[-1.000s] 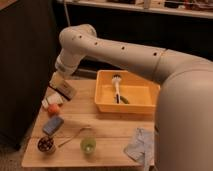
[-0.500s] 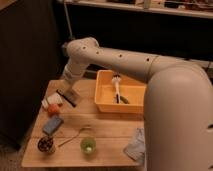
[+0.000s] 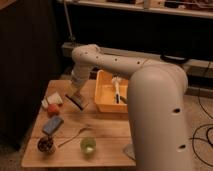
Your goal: Place eraser in table surface
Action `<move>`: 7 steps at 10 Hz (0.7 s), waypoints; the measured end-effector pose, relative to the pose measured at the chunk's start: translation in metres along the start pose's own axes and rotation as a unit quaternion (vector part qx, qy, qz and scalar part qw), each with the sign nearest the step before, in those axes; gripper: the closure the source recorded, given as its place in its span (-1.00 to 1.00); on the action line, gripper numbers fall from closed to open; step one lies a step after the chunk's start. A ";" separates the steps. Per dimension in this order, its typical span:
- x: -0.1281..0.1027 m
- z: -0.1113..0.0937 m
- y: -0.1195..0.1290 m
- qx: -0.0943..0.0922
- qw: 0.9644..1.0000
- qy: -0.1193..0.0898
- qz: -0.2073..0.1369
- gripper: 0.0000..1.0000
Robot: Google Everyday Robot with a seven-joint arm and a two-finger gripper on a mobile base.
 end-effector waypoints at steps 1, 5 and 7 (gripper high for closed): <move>0.005 0.008 0.000 -0.001 1.000 0.021 0.004 0.87; 0.015 0.032 0.017 -0.015 0.998 0.044 0.031 0.03; 0.017 0.045 0.030 -0.021 0.998 0.051 0.037 -0.34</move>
